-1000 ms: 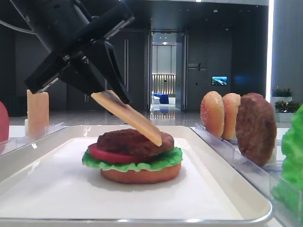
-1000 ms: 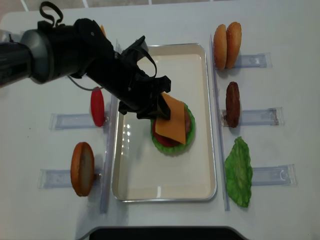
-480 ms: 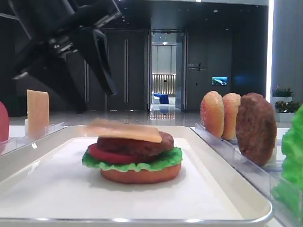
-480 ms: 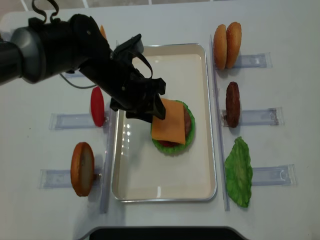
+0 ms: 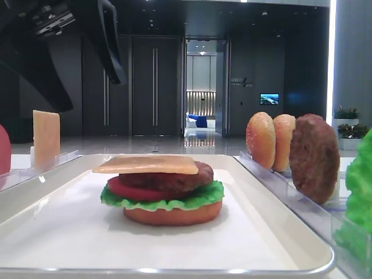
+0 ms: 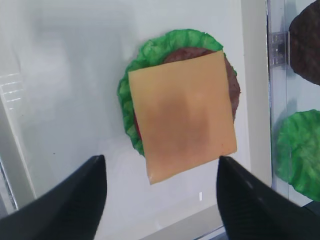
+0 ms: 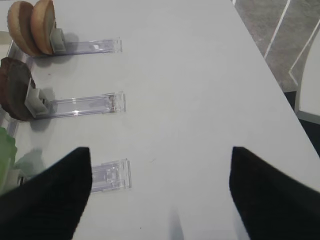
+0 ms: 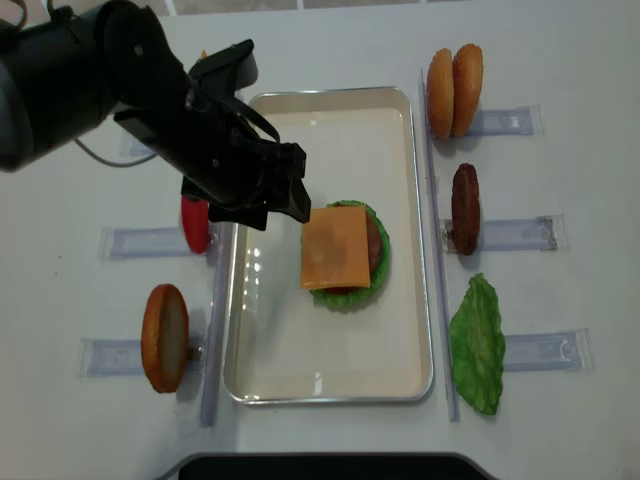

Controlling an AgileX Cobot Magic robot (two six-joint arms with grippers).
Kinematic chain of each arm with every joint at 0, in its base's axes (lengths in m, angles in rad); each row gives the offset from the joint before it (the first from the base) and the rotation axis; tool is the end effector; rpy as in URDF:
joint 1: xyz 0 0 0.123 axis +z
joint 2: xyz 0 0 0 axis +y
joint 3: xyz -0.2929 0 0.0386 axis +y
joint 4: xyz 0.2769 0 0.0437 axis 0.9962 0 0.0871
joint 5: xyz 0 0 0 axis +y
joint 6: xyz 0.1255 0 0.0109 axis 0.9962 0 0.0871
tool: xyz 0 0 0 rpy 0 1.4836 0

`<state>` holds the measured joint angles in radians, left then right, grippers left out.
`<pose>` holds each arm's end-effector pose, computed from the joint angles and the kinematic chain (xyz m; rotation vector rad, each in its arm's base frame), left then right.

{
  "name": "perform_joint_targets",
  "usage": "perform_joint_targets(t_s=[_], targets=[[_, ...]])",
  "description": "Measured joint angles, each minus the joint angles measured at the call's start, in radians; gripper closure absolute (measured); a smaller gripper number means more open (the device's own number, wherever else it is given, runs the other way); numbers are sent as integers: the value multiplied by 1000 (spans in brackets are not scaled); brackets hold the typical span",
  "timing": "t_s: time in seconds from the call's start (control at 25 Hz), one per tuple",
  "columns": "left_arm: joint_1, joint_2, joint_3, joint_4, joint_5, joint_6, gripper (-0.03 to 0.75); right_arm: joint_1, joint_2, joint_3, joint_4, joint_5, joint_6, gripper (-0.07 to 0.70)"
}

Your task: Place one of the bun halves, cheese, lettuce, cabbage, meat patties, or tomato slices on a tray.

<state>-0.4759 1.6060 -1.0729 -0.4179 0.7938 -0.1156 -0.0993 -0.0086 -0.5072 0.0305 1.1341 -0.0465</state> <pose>0.2978 -0.1945 0.1991 0.1643 2.8613 -0.6175 0.0348 0.0000 0.2698 0.0524 2.1013 -0.0509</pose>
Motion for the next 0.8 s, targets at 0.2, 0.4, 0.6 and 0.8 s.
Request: perform_joint_targets(t_s=[0.2, 0.4, 0.6, 0.8], targets=[[0, -1, -38, 89, 49, -82, 195, 0, 0, 0, 0, 0, 0, 92], [0, -1, -209, 268, 240, -189, 195, 0, 0, 0, 0, 0, 0, 92], [0, -3, -347, 406, 394, -255, 195, 0, 0, 0, 0, 0, 0, 92], [0, -4, -360, 491, 427, -270, 195, 0, 0, 0, 0, 0, 0, 92]])
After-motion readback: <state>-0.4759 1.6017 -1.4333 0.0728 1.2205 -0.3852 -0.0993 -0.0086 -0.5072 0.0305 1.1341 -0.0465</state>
